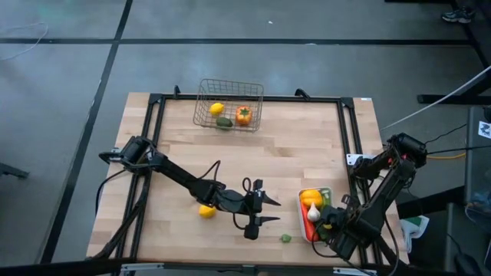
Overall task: Sort produce into baskets
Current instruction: Put the corn into the white bin, then put the green bell pepper into the white bin
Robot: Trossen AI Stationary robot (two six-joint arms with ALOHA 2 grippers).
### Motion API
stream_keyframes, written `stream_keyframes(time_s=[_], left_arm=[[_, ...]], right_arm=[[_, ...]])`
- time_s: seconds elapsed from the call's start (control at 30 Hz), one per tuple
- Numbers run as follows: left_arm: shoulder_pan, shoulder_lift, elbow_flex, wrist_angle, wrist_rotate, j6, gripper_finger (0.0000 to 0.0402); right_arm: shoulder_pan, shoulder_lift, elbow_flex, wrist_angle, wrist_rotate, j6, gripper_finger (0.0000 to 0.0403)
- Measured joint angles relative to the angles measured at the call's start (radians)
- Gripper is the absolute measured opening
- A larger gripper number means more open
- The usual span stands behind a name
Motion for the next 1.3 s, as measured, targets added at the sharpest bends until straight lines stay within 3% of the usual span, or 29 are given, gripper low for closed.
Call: stream_keyframes(time_s=[0.13,0.53,0.77,0.97,1.13,1.3], left_arm=[[0.0,0.0,0.0,0.0,0.0,0.0,0.02],[0.028,-0.003,0.0,0.0,-0.001,-0.002,0.02],[0.037,-0.004,0.0,0.001,0.0,0.027,0.02],[0.062,-0.038,-0.001,-0.004,-0.001,0.056,0.02],[0.073,-0.089,-0.001,-0.028,-0.001,0.094,0.02],[0.075,-0.187,-0.001,-0.156,0.0,0.135,0.02]], right_arm=[[0.0,0.0,0.0,0.011,0.0,0.0,0.0077],[0.0,0.0,0.002,0.015,-0.085,-0.003,0.0163],[0.0,-0.003,0.023,0.003,-0.114,-0.002,0.017],[0.0,-0.004,0.175,-0.093,-0.109,0.003,0.017],[0.0,-0.004,0.336,-0.122,-0.012,0.039,0.017],[0.0,-0.004,0.465,-0.017,0.179,0.035,0.017]])
